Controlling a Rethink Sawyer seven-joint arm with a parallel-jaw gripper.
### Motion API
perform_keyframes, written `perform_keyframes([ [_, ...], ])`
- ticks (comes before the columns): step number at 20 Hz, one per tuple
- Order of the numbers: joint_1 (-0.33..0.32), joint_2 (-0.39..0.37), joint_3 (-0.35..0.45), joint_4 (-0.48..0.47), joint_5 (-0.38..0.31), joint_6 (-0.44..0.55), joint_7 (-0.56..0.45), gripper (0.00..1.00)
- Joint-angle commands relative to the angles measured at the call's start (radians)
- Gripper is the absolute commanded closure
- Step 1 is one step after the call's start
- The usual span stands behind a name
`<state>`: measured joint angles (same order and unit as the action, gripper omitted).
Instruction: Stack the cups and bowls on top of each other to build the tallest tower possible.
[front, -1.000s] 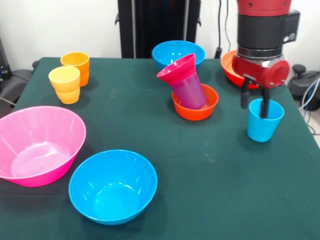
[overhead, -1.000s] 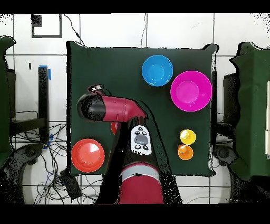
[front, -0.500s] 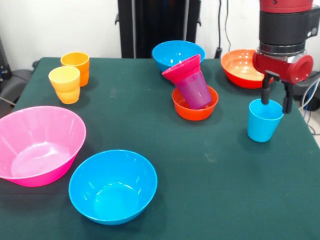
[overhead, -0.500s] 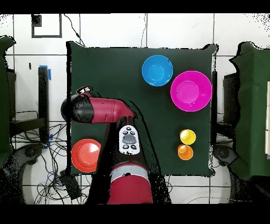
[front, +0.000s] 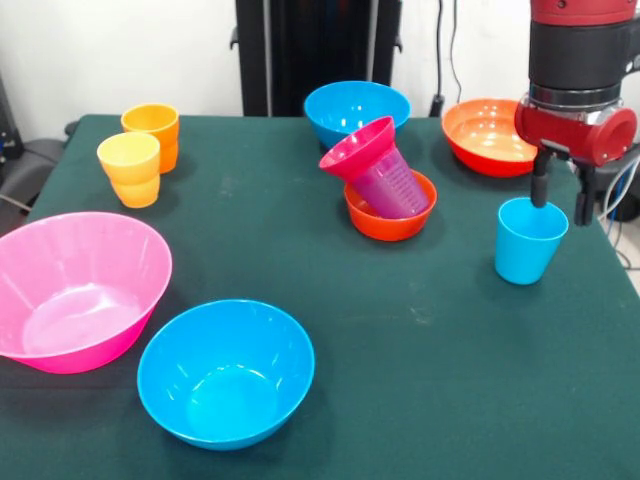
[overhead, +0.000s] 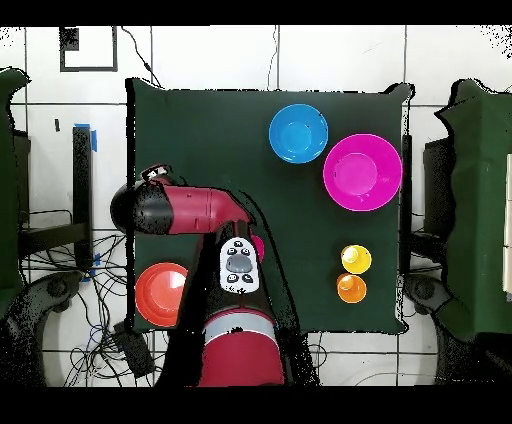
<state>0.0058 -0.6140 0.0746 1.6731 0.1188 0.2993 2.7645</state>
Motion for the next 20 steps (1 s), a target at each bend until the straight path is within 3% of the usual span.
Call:
perform_keyframes([
  [1, 0.032, 0.048, -0.013, -0.019, -0.081, 0.152, -0.05, 0.0],
  [13, 0.051, 0.027, -0.064, -0.034, -0.082, 0.258, -0.055, 0.0],
  [20, 0.04, -0.111, -0.089, 0.042, -0.107, 0.411, -0.089, 0.0],
])
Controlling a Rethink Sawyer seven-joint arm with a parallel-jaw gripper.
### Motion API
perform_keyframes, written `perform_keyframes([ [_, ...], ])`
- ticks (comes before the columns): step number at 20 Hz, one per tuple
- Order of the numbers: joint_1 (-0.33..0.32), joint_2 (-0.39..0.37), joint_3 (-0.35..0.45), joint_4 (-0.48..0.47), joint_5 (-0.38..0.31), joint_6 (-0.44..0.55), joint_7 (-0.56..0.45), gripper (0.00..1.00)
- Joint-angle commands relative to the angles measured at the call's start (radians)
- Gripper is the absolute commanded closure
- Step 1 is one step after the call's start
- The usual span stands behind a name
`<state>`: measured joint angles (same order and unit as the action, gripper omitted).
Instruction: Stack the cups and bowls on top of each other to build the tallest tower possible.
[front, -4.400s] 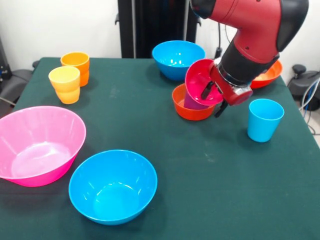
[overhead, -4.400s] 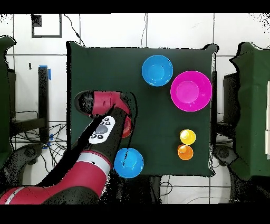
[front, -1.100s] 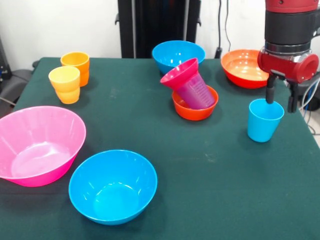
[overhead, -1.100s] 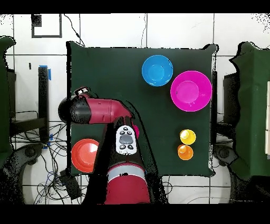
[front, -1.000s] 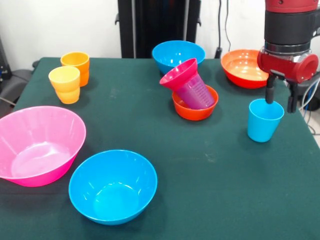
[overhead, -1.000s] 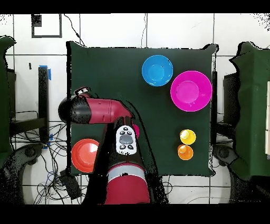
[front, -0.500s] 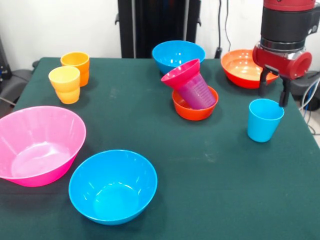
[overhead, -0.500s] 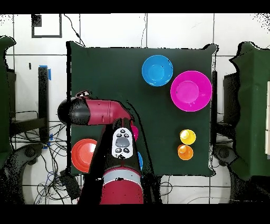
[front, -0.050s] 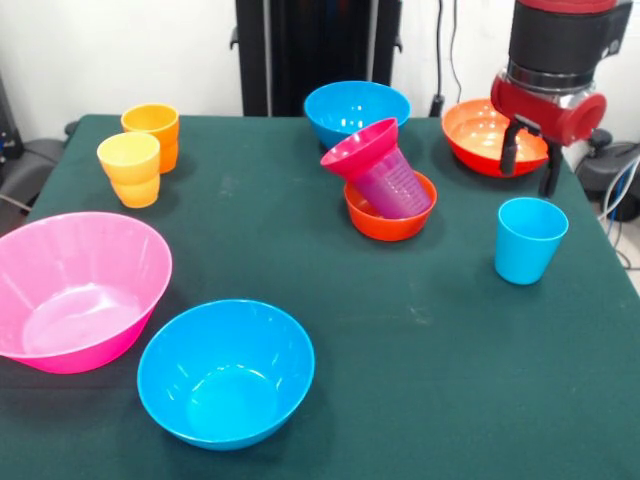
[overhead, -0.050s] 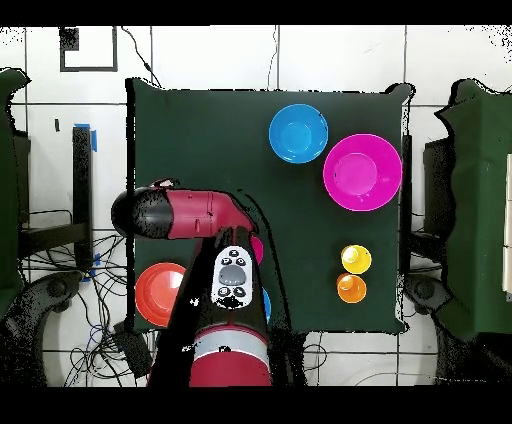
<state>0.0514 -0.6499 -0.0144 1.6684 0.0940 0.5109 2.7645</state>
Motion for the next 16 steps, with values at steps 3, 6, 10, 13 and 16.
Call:
perform_keyframes([
  [3, 0.024, -0.146, -0.064, 0.037, -0.126, 0.344, -0.088, 0.0],
  [6, 0.025, -0.198, -0.083, 0.044, -0.154, 0.435, -0.105, 0.0],
  [10, 0.001, -0.288, -0.09, 0.082, -0.191, 0.488, -0.16, 0.0],
  [13, -0.028, -0.343, -0.106, 0.082, -0.251, 0.497, -0.227, 0.0],
  [16, -0.071, -0.347, -0.107, 0.116, -0.305, 0.416, -0.26, 0.0],
])
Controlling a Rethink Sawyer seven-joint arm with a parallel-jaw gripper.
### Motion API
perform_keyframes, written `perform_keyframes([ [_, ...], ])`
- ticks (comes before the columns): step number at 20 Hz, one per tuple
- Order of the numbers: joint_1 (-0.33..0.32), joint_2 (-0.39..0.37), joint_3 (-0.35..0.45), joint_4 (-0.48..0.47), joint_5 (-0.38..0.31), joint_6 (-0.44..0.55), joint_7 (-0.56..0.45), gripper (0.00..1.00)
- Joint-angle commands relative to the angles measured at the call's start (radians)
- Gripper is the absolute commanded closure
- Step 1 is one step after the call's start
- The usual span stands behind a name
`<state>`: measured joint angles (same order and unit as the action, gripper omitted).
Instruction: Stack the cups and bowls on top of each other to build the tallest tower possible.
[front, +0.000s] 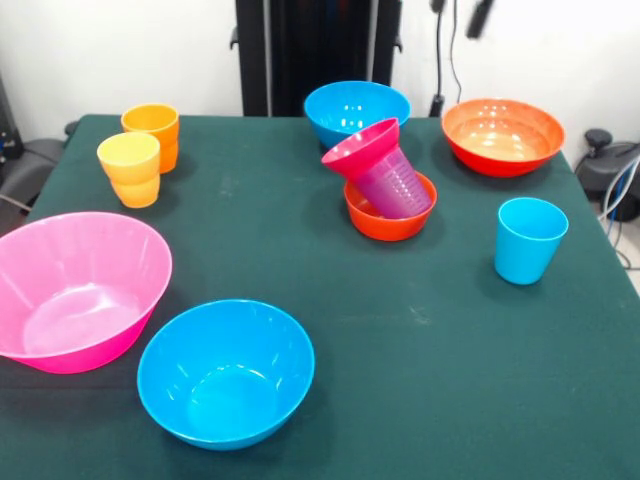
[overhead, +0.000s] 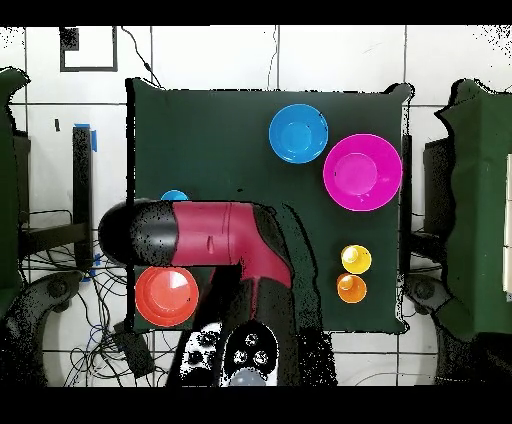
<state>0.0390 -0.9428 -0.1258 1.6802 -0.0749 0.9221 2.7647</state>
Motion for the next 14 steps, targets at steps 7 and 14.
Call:
perform_keyframes([
  [7, -0.143, 0.035, 0.097, 0.215, -0.126, -0.263, -0.179, 0.0],
  [14, -0.179, 0.123, 0.131, 0.264, -0.152, -0.453, -0.125, 0.0],
])
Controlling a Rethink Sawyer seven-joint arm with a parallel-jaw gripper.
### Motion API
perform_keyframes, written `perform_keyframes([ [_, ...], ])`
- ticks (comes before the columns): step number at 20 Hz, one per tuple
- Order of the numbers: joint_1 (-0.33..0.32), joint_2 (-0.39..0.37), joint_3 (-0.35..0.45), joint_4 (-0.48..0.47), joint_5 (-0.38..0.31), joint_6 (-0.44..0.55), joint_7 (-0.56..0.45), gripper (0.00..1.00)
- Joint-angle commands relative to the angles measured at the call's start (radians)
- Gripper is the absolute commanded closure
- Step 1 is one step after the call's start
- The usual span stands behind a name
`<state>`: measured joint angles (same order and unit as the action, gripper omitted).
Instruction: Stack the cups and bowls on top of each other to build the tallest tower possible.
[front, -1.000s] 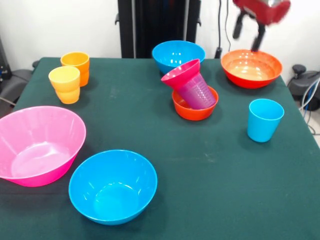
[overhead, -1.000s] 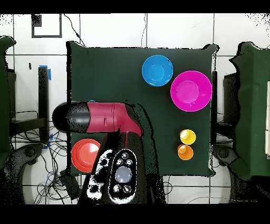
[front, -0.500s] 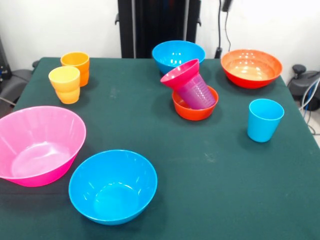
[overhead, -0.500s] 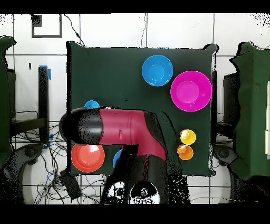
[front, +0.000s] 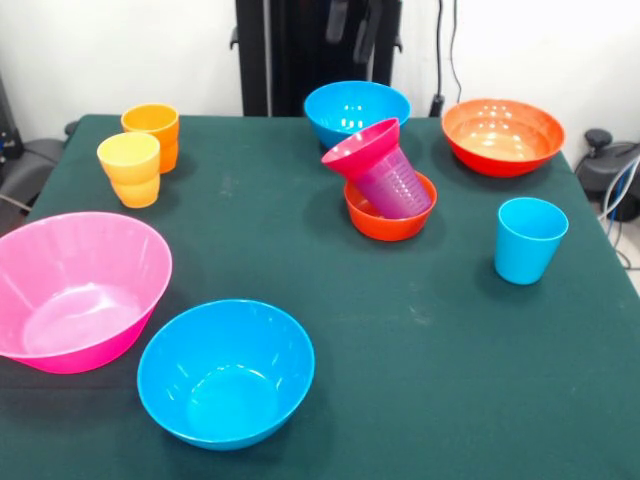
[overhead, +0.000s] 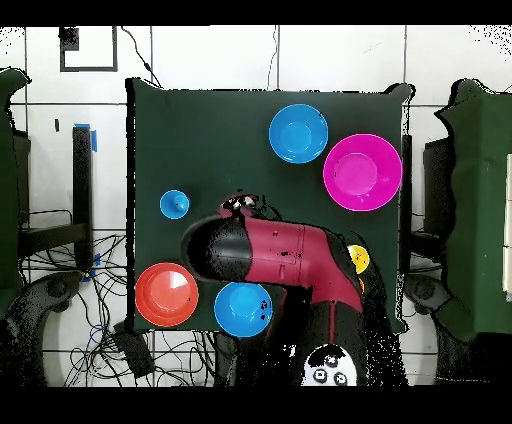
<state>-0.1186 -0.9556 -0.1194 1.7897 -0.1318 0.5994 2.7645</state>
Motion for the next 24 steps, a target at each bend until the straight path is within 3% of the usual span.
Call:
perform_keyframes([
  [1, -0.031, 0.142, 0.137, 0.166, -0.088, -0.156, -0.12, 0.0],
  [8, -0.053, 0.149, 0.178, 0.218, -0.058, -0.222, -0.079, 0.0],
  [18, -0.115, -0.018, 0.23, 0.28, -0.047, -0.091, -0.165, 0.0],
  [24, -0.139, 0.017, 0.247, 0.257, -0.076, -0.106, -0.167, 0.0],
])
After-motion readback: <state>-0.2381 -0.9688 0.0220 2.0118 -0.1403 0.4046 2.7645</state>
